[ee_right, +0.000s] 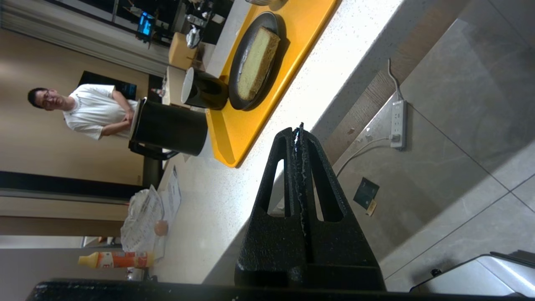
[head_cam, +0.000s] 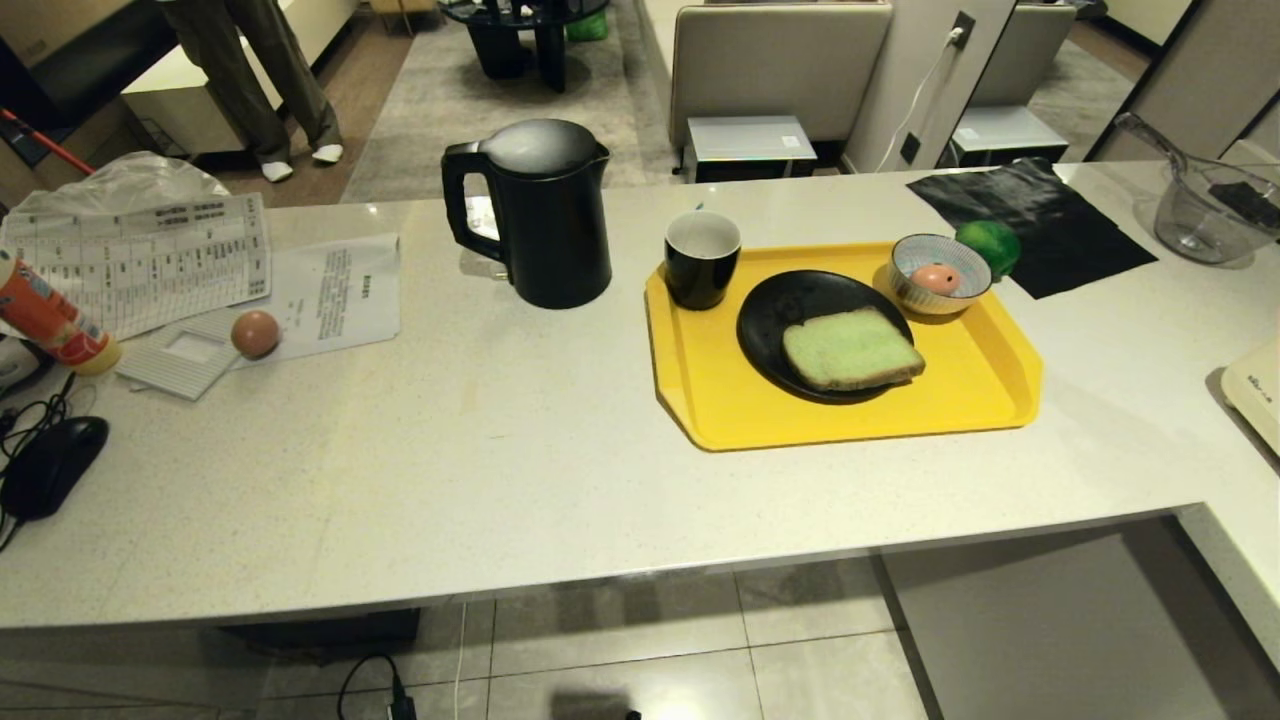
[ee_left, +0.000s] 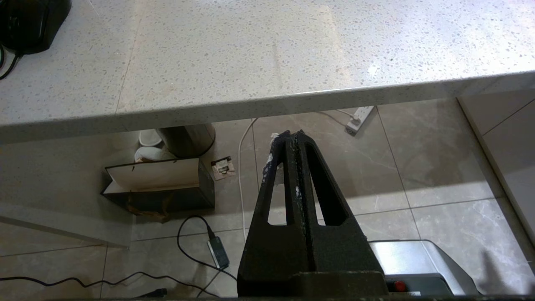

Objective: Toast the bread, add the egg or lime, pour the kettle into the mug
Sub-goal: Pick up the egg

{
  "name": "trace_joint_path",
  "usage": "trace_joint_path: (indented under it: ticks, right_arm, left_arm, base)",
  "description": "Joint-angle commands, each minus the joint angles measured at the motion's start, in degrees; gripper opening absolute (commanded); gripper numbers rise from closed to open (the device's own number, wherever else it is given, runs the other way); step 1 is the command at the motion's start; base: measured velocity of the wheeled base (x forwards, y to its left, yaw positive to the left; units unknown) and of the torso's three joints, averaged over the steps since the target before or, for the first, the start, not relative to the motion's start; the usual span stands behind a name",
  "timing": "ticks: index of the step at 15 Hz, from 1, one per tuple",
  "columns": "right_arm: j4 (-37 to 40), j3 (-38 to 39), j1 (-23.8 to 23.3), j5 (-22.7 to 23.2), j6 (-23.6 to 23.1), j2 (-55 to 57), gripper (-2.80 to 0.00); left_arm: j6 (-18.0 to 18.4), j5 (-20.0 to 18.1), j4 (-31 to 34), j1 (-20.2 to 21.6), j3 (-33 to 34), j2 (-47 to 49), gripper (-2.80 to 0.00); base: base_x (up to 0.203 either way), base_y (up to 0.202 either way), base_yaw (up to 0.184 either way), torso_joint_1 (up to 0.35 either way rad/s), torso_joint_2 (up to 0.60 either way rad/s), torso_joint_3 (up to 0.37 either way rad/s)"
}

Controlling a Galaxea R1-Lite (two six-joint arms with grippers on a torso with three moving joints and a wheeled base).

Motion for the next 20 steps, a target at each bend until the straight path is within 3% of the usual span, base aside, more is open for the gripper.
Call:
trace_joint_path:
  ticks: [1, 20]
  right_arm:
    - [-0.03, 1.14, 0.02, -0.01, 0.41, 0.13, -2.80]
    - [-0.12, 1.14, 0.02, -0.01, 0.41, 0.13, -2.80]
  left_arm:
    - [0.02, 0.00, 0.00, 0.06, 0.05, 0.03, -2.80]
    - [0.02, 0.00, 0.00, -0.02, 0.09, -0.04, -2.80]
  base:
    - [0.000, 0.000, 0.000, 0.000, 0.00, 0.000]
    - [0.000, 0.000, 0.000, 0.000, 0.00, 0.000]
